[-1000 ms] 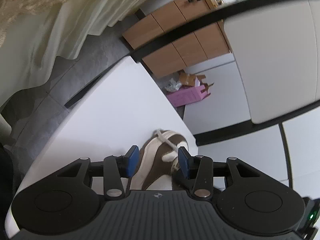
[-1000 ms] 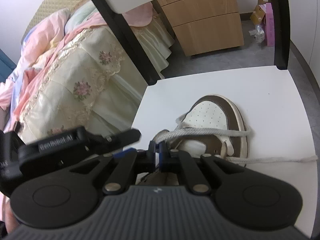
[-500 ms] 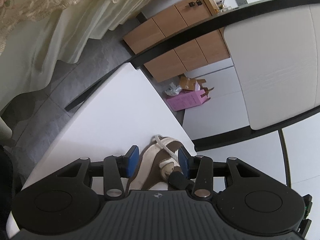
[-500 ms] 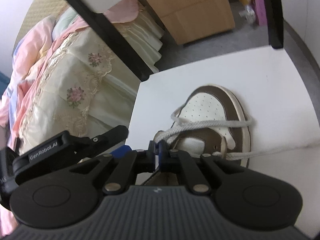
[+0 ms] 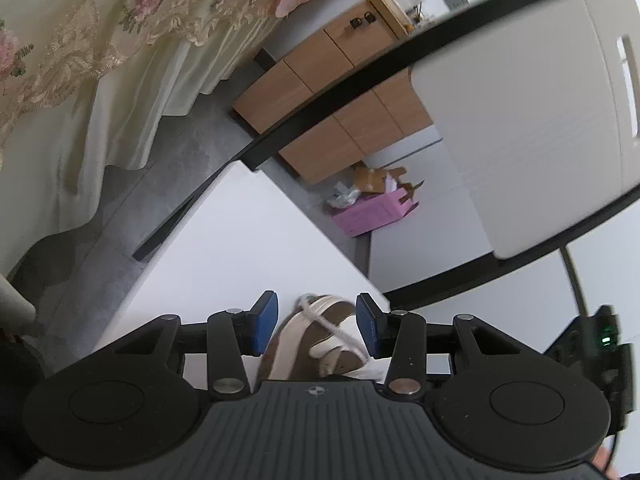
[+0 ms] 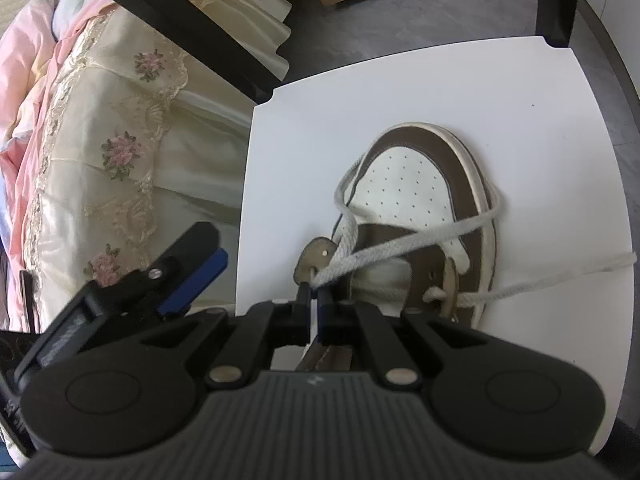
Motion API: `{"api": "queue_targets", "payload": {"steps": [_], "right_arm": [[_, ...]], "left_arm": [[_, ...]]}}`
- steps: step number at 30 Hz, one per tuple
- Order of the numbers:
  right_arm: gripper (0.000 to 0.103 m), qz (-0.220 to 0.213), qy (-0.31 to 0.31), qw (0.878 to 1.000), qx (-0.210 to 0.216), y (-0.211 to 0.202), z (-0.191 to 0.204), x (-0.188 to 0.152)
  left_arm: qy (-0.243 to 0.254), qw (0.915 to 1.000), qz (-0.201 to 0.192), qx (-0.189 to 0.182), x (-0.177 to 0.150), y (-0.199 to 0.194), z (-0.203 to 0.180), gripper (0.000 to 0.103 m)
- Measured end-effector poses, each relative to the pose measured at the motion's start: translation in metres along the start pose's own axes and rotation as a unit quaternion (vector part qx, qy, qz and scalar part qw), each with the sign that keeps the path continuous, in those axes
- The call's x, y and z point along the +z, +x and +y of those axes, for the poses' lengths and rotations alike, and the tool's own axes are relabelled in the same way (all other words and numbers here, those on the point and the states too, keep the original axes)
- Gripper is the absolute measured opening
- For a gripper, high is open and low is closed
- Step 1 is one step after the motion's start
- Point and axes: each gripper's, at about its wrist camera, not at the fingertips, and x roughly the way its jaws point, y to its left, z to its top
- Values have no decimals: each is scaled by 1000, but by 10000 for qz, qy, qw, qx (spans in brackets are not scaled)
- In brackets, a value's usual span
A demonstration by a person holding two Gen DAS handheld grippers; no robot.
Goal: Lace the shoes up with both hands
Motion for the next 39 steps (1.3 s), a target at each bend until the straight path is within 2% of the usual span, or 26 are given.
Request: {"api": "queue_targets", "payload": {"steps": [3, 6, 15, 25, 39], "right_arm": [[3, -41, 103, 9999, -14, 0, 0, 2], [3, -34, 363, 9993, 2, -3, -4, 4], [4, -104, 273, 9994, -186, -10, 3, 12], [4, 27, -163, 9990, -410, -5, 18, 17], [4, 27, -326, 9976, -609, 1, 25, 20]], "left_arm": [[-359, 9993, 26, -119, 4, -1, 9, 48], [-511, 9985, 17, -187, 5, -3, 12, 48], [-497, 9983, 51, -298, 6, -6, 9, 48], [-575, 9982, -51, -187, 12, -8, 13, 48], [-602, 9979, -35, -227, 14, -8, 14, 48]]}}
